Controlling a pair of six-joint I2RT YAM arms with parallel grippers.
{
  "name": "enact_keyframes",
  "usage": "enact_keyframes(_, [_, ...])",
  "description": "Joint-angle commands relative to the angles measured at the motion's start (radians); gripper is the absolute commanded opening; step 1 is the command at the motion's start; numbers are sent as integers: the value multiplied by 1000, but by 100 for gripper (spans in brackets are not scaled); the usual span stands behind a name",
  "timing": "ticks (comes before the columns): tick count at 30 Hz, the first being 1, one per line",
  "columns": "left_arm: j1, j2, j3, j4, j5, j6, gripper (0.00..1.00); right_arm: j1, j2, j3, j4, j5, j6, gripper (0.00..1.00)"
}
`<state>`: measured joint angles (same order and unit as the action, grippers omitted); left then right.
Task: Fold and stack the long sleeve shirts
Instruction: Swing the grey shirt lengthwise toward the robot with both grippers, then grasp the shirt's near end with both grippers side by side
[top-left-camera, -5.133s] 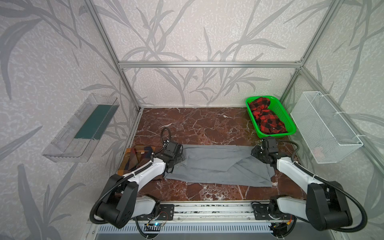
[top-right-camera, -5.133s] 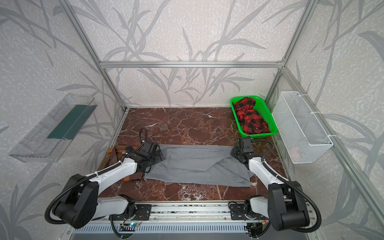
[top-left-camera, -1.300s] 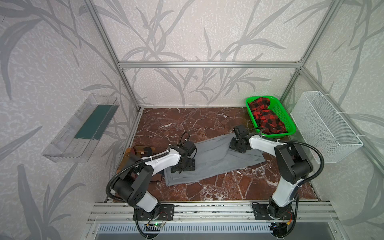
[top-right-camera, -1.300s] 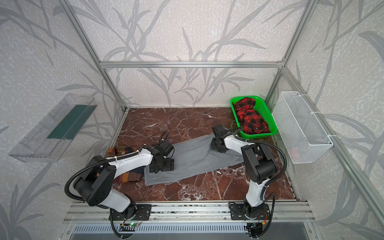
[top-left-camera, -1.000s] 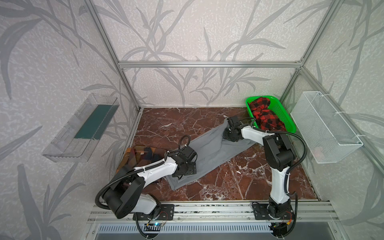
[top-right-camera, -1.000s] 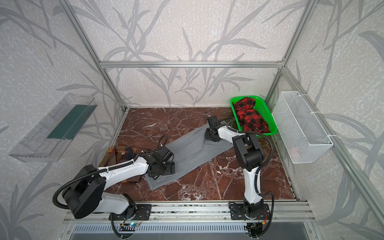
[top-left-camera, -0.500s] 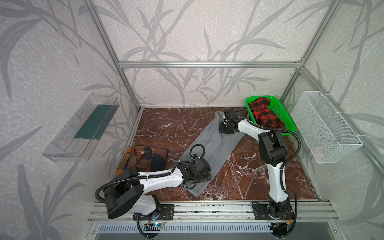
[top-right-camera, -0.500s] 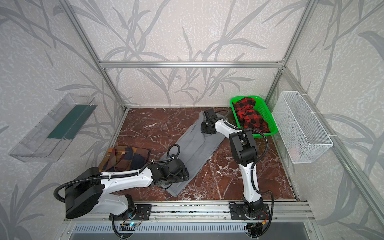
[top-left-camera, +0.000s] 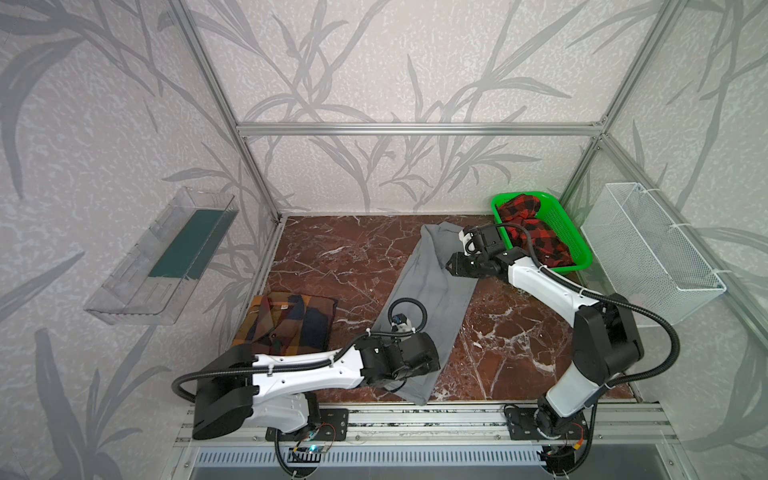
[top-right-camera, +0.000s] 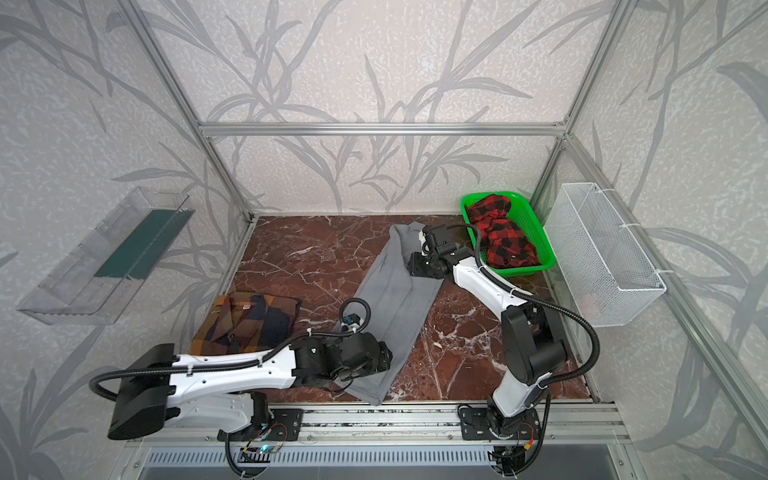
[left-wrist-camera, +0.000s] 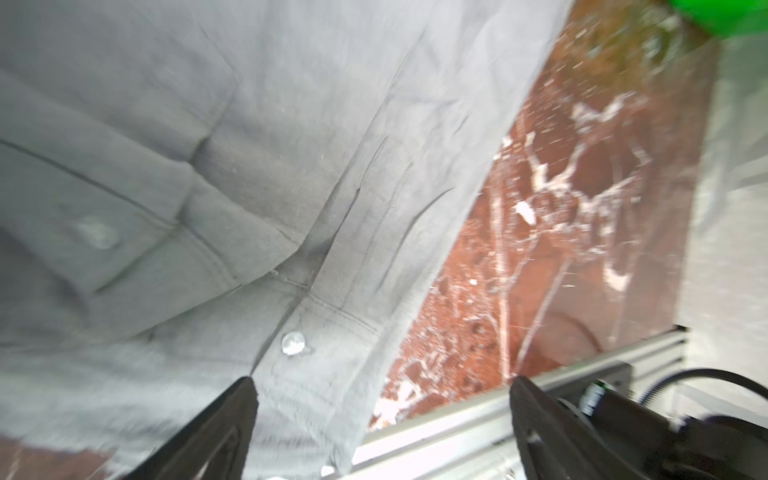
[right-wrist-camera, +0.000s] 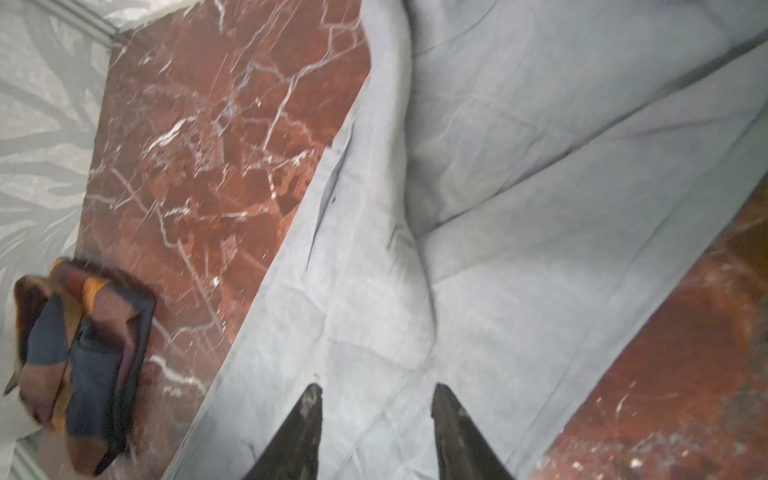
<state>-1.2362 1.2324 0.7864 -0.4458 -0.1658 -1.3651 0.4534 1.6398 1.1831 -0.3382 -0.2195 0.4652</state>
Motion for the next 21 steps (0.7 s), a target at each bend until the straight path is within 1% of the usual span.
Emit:
enact_keyframes(1, [-6, -96, 40, -135, -107, 16, 95, 72, -73, -147, 62, -43, 72, 45])
enact_keyframes(3, [-5, -158, 56, -202, -160, 49, 95, 125, -133, -243, 113, -35, 115, 45])
enact_keyframes(6, [15, -241, 51, -307, -252, 87, 95, 210, -191, -329, 127, -2, 164, 45])
enact_keyframes(9, [87, -297, 31, -334, -222, 173, 95, 295, -232, -418, 176, 23, 249, 45])
enact_keyframes(12, [181, -300, 16, -335, -136, 267, 95, 372, -245, -462, 179, 58, 303, 45])
enact_keyframes(15, [232, -293, 16, -358, -136, 346, 95, 455, -245, -507, 253, 72, 373, 44])
enact_keyframes(17, [264, -298, 24, -378, -142, 378, 95, 508, -237, -505, 259, 90, 391, 44])
enact_keyframes(19, [297, -318, 19, -362, -135, 420, 95, 561, -226, -506, 272, 126, 404, 44])
enact_keyframes(21, [335, -336, 3, -335, -118, 446, 95, 604, -192, -502, 287, 137, 417, 43])
